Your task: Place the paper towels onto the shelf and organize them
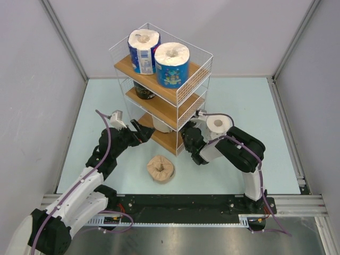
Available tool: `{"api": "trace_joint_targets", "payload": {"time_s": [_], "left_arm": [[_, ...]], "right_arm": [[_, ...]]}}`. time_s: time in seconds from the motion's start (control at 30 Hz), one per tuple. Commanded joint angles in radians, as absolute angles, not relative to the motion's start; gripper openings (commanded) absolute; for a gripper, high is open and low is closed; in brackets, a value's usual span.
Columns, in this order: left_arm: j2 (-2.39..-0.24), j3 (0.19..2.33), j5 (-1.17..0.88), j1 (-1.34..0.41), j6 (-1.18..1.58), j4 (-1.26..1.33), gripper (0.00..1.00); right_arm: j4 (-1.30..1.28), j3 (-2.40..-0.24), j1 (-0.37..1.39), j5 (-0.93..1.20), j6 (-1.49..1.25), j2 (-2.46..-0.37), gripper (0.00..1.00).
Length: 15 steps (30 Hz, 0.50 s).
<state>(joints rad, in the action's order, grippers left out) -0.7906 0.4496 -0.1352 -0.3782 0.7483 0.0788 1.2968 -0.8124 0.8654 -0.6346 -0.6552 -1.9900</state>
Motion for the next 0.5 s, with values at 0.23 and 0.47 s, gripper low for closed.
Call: {"api": "trace_joint_targets", "payload": {"time_s": [0.23, 0.47], "left_arm": [[-0.764, 0.471, -0.155, -0.364, 0.735, 0.078, 1.00], [-0.758, 0.466, -0.156, -0.357, 0.735, 0.078, 1.00]], "right_arm": [[1.250, -0.838, 0.838, -0.353, -0.712, -2.048, 0.01], [1.281, -0.831, 0.828, -0.249, -0.723, -2.069, 0.01]]}}
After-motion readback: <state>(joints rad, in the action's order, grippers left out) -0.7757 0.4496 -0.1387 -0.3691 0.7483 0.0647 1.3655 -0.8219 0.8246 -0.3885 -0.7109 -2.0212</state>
